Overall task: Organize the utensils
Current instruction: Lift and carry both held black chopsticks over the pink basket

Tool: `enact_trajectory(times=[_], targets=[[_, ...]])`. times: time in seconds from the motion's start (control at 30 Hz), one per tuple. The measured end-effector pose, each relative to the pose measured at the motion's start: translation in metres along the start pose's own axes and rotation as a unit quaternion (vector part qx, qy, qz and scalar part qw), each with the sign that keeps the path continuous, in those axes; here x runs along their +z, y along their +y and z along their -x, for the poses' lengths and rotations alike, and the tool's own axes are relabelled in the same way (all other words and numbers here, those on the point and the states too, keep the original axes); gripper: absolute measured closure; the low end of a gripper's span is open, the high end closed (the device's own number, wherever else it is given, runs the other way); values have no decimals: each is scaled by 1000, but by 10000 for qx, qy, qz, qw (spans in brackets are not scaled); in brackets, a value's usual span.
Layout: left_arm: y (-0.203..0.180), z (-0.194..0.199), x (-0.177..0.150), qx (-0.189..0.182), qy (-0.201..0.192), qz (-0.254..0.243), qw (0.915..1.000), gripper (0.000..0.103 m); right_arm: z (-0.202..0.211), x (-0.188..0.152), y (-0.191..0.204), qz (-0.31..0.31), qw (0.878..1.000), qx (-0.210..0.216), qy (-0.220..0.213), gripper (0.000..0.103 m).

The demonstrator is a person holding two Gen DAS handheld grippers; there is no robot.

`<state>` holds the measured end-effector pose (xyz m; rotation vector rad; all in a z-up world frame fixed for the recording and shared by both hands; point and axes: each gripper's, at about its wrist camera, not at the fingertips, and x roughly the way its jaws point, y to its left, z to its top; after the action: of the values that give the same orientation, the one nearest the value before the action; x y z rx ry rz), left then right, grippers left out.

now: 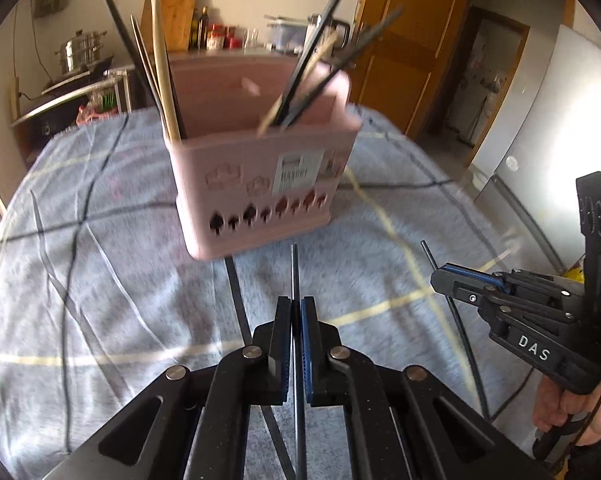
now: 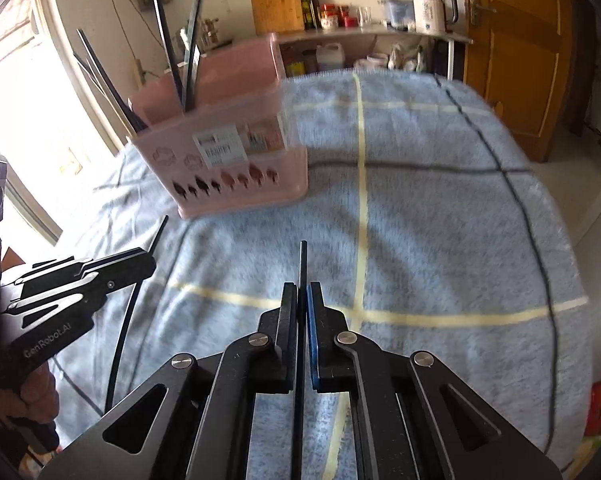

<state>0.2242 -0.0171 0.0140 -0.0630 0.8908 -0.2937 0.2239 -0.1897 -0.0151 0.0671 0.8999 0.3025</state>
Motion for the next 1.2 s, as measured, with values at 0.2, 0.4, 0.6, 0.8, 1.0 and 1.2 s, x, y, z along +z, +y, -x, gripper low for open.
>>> enact_trajectory(times=[0.2, 0.4, 0.6, 0.8, 1.0, 1.2], targets=[[-1, 39, 22, -94, -403, -27, 9991, 99, 35, 22, 7, 56, 9990, 65, -430, 98], [-7, 76, 45, -91, -799, -169, 9966, 99, 68, 42, 14, 173, 9960, 69, -878, 98], [-9, 98, 59, -88, -996, -232, 9947, 99, 88, 57, 18, 260, 9926, 91, -1180, 98], [-12, 108, 62, -80, -1041, -253, 9942, 99, 101, 62, 18, 281, 9905, 127, -1342, 98], [-17, 114, 61, -93, -1043, -285, 9941, 99, 106, 63, 16, 256, 9898, 140, -1396, 98], [-21, 112, 56, -136, -941, -313, 9950, 99, 109, 58, 17, 262, 9901, 140, -1371, 98]])
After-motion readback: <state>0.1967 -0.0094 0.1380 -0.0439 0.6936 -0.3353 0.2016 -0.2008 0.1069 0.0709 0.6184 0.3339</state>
